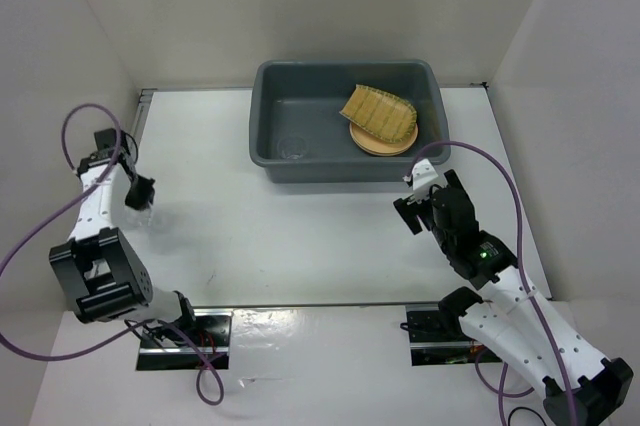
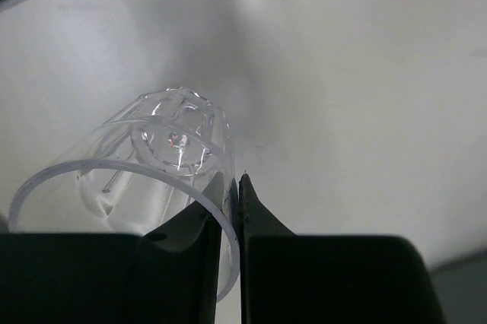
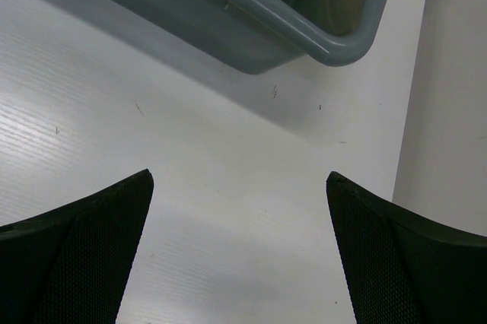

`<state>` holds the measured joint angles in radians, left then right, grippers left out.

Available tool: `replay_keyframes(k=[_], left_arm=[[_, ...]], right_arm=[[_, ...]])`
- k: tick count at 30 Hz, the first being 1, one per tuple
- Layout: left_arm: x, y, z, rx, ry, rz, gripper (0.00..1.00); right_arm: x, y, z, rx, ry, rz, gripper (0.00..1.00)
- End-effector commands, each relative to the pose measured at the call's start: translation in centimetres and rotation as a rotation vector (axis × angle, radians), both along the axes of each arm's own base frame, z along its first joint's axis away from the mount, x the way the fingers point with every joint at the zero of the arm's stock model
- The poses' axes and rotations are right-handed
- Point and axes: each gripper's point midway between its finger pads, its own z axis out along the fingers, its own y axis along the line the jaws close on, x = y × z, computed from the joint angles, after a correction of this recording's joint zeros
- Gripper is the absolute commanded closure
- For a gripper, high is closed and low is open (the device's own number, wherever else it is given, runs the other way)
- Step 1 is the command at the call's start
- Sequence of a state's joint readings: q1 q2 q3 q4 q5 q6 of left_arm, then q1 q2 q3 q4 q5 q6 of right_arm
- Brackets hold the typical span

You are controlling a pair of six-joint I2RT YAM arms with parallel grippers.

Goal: Place the mixed dishes into the plastic bin

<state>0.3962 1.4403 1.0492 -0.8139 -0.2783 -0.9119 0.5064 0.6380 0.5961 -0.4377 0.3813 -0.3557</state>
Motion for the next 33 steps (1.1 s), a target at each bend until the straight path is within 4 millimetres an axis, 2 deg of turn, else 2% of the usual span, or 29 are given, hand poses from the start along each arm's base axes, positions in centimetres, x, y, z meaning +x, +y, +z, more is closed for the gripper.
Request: replay_keyframes(k=[1, 2, 3, 4, 5, 6, 7, 8, 9, 10, 11, 12, 13, 15, 16, 17, 18, 19, 20, 22, 23, 24, 25, 27, 28, 29, 30, 31, 33], left_arm=[[6.8, 0.3, 11.2, 0.049, -0.417, -0.077, 1.00], [8.4, 0.0, 12.8, 0.027, -0.469, -0.104, 1.00], [11.3, -1.5, 16.8, 0.007, -0.606, -0.176, 1.00], [12.6, -2.4, 18.4, 0.004, -0.675, -0.206, 1.00], [15.0, -3.2, 21.9, 0.040, -0.833, -0.248, 1.00], [15.9, -4.3, 23.2, 0.044, -0.907, -0.270, 1.00], [17.3, -7.1, 24.5, 0.020, -0.972, -0.341, 1.00], [18.7, -8.3, 26.4, 0.038, -1.029, -0.391, 1.00], [19.9, -9.8, 27.1, 0.041, -1.036, -0.461, 1.00], [22.2, -13.1, 25.0, 0.011, -0.966, -0.563, 1.00], [22.6, -13.6, 23.7, 0.082, -0.856, -0.602, 1.00], [23.8, -15.0, 27.0, 0.145, -0.898, -0.651, 1.00], [25.4, -18.8, 24.7, 0.150, -0.836, -0.741, 1.00], [26.4, -21.4, 23.9, 0.228, -0.764, -0.858, 1.00], [28.4, -23.3, 24.4, 0.254, -0.771, -0.905, 1.00], [28.1, -26.2, 23.3, 0.244, -0.715, -0.992, 1.00], [30.0, -27.8, 18.8, 0.265, -0.603, -1.080, 1.00], [28.9, -30.1, 16.6, 0.262, -0.494, -1.156, 1.00], [30.1, -30.7, 20.5, 0.324, -0.594, -1.143, 1.00], [30.5, -30.7, 16.0, 0.308, -0.493, -1.079, 1.00], [30.2, -31.6, 14.9, 0.323, -0.453, -1.071, 1.00], [31.7, -32.6, 14.0, 0.341, -0.475, -1.064, 1.00], [31.2, -32.4, 12.9, 0.336, -0.434, -1.073, 1.00], [31.4, -33.8, 11.2, 0.306, -0.434, -1.088, 1.00], [31.3, -33.8, 8.4, 0.291, -0.365, -1.094, 1.00], [31.2, -33.7, 6.9, 0.286, -0.329, -1.100, 1.00], [31.2, -34.0, 6.0, 0.273, -0.316, -1.109, 1.00], [31.6, -34.1, 6.4, 0.276, -0.339, -1.106, 1.00], [31.4, -34.4, 4.5, 0.258, -0.308, -1.131, 1.00]], right_arm=[[0.5, 0.4, 0.5, 0.021, -0.029, -0.001, 0.01], [0.5, 0.4, 0.5, 0.021, -0.029, -0.001, 0.01], [0.5, 0.4, 0.5, 0.021, -0.029, -0.001, 0.01], [0.5, 0.4, 0.5, 0.021, -0.029, -0.001, 0.01], [0.5, 0.4, 0.5, 0.021, -0.029, -0.001, 0.01], [0.6, 0.5, 0.3, 0.016, -0.019, -0.001, 0.01], [0.6, 0.5, 0.3, 0.016, -0.019, -0.001, 0.01], [0.6, 0.5, 0.3, 0.016, -0.019, -0.001, 0.01], [0.6, 0.5, 0.3, 0.016, -0.019, -0.001, 0.01], [0.6, 0.5, 0.3, 0.016, -0.019, -0.001, 0.01], [0.6, 0.5, 0.3, 0.016, -0.019, -0.001, 0.01], [0.6, 0.5, 0.3, 0.016, -0.019, -0.001, 0.01], [0.6, 0.5, 0.3, 0.016, -0.019, -0.001, 0.01], [0.6, 0.5, 0.3, 0.016, -0.019, -0.001, 0.01], [0.5, 0.4, 0.6, 0.022, -0.030, -0.001, 0.01], [0.5, 0.4, 0.6, 0.022, -0.030, -0.001, 0.01], [0.5, 0.4, 0.6, 0.022, -0.030, -0.001, 0.01], [0.5, 0.1, 0.8, 0.027, -0.039, -0.011, 0.01], [0.5, 0.1, 0.8, 0.027, -0.039, -0.012, 0.01], [0.5, 0.1, 0.8, 0.027, -0.039, -0.012, 0.01], [0.4, 0.1, 1.0, 0.031, -0.047, -0.012, 0.01], [0.4, 0.1, 1.0, 0.031, -0.047, -0.012, 0.01], [0.5, 0.2, 1.2, 0.036, -0.055, -0.012, 0.01], [0.6, -0.1, 1.2, 0.036, -0.056, -0.021, 0.01], [0.5, -0.1, 1.4, 0.040, -0.064, -0.021, 0.01], [0.5, -0.1, 1.4, 0.040, -0.064, -0.021, 0.01], [0.5, -0.1, 1.4, 0.040, -0.064, -0.021, 0.01], [0.5, -0.1, 1.4, 0.040, -0.064, -0.021, 0.01], [0.5, -0.4, 1.6, 0.044, -0.072, -0.030, 0.01]])
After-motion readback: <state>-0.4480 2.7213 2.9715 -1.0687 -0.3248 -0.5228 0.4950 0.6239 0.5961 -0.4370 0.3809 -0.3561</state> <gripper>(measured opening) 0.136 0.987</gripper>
